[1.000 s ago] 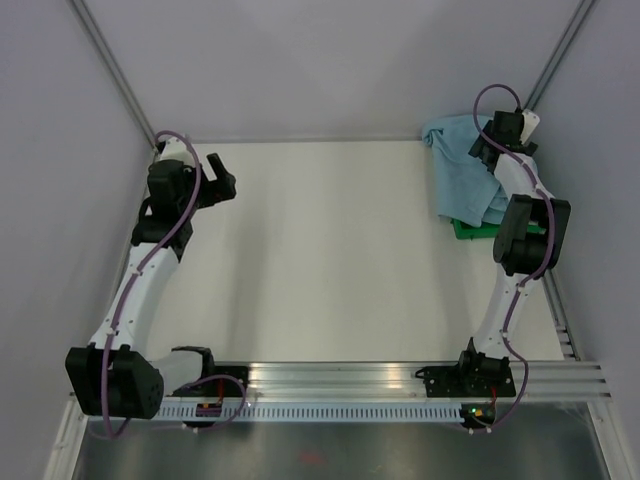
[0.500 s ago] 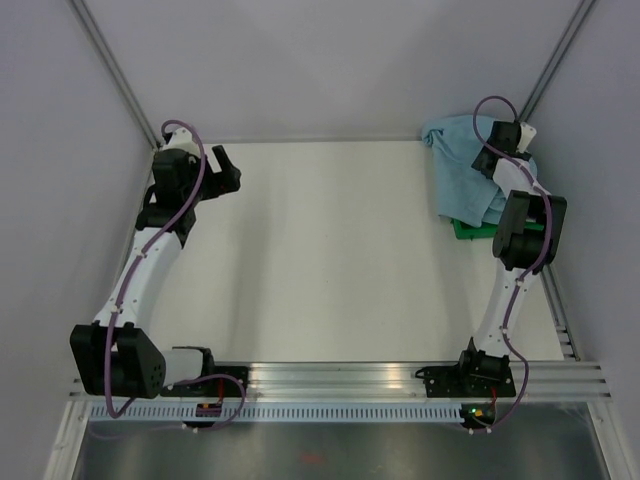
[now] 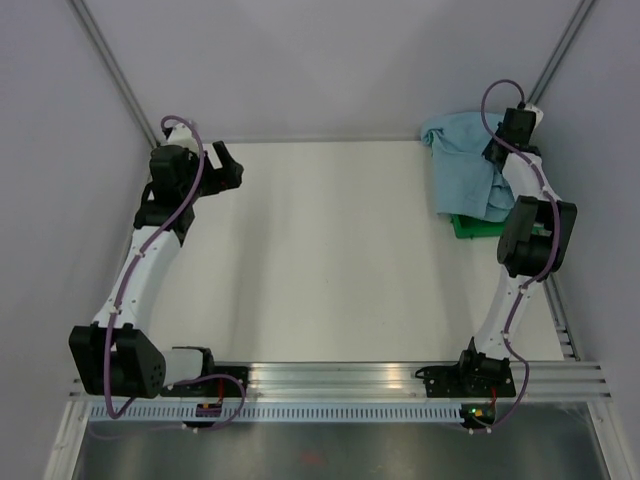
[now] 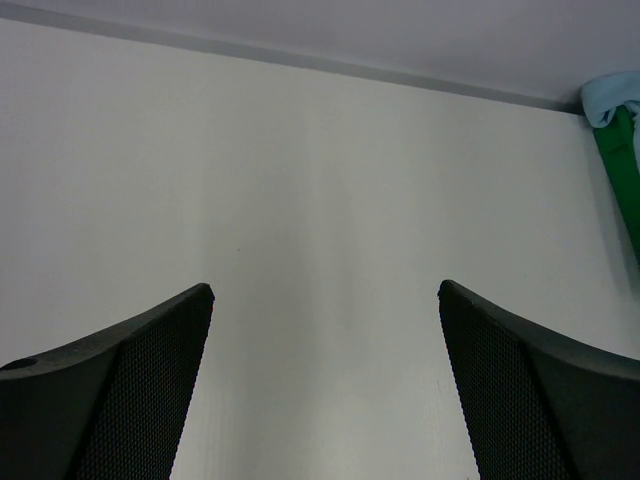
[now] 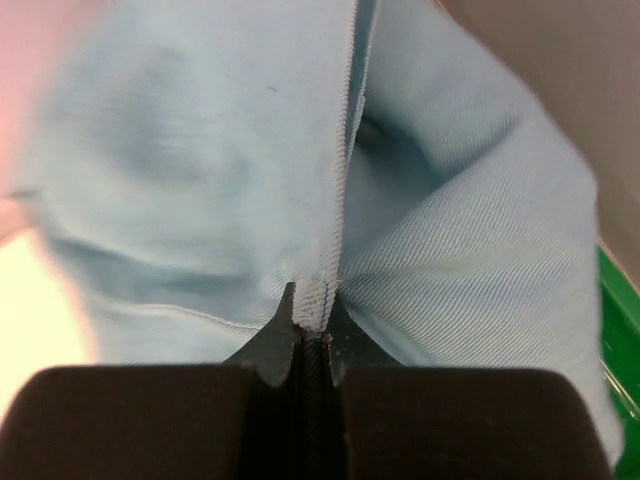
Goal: Fold and stack the trousers
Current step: Grab the trousers from the pile, then move the trousers to the center of the board, then flatten the trousers out
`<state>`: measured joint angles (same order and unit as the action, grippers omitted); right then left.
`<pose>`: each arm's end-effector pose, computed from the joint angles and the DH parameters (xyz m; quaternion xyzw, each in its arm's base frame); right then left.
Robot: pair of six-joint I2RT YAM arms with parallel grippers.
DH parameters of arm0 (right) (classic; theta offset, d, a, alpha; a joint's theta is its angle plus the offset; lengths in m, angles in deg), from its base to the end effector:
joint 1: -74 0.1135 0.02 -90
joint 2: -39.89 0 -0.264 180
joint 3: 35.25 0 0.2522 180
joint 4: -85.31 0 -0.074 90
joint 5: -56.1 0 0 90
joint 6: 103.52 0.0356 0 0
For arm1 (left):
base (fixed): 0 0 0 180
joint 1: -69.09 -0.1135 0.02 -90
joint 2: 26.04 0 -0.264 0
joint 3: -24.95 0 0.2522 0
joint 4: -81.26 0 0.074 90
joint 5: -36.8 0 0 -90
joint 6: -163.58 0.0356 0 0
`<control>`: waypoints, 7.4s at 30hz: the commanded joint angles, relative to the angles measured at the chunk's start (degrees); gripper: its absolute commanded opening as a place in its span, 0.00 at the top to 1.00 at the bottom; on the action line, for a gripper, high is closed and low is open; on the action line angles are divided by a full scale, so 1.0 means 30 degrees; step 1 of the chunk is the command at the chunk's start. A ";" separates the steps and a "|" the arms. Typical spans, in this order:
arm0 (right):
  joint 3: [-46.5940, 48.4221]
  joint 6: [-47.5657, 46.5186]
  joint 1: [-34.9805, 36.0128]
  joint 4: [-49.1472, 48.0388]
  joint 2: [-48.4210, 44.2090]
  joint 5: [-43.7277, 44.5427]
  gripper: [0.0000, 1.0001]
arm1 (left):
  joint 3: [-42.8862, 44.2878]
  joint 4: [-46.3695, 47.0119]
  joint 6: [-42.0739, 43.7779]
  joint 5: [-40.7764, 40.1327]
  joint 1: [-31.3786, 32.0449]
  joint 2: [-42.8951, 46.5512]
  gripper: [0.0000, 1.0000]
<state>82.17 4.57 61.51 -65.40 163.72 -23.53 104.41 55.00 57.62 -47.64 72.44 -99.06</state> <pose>0.4928 -0.1157 0.2410 0.2735 0.8439 -0.0581 0.4578 0.2958 -0.0208 0.3572 -0.0620 0.8154 -0.1354 0.5594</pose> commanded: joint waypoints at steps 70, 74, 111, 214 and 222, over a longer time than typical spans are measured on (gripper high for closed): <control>0.0111 0.0997 1.2283 0.5517 -0.7352 -0.0558 0.02 | 0.5109 -0.7167 -0.1857 0.2667 0.2243 0.1086 0.00; -0.3806 0.1853 1.0845 0.3619 -0.7963 -0.0238 0.02 | 0.7836 -1.0831 -0.1180 -0.3255 0.7075 -0.1381 0.00; -0.4201 0.1383 0.9498 0.2734 -0.4099 0.0529 0.03 | 0.4618 -0.8109 0.1479 0.1544 -0.2665 0.0019 0.98; -0.6431 0.1531 1.3859 0.3176 -0.8702 -0.6766 0.60 | -0.2531 -0.9490 -0.1384 -0.3642 -0.2671 -0.1677 0.35; 0.1533 0.2056 1.6611 0.2411 -0.1653 -0.9139 0.44 | -0.2475 -0.9574 -0.1358 -0.3670 -0.3139 -0.0334 0.89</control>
<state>78.17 10.15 107.41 -56.55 151.96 -46.02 96.38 26.02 54.21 -58.61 64.23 -103.95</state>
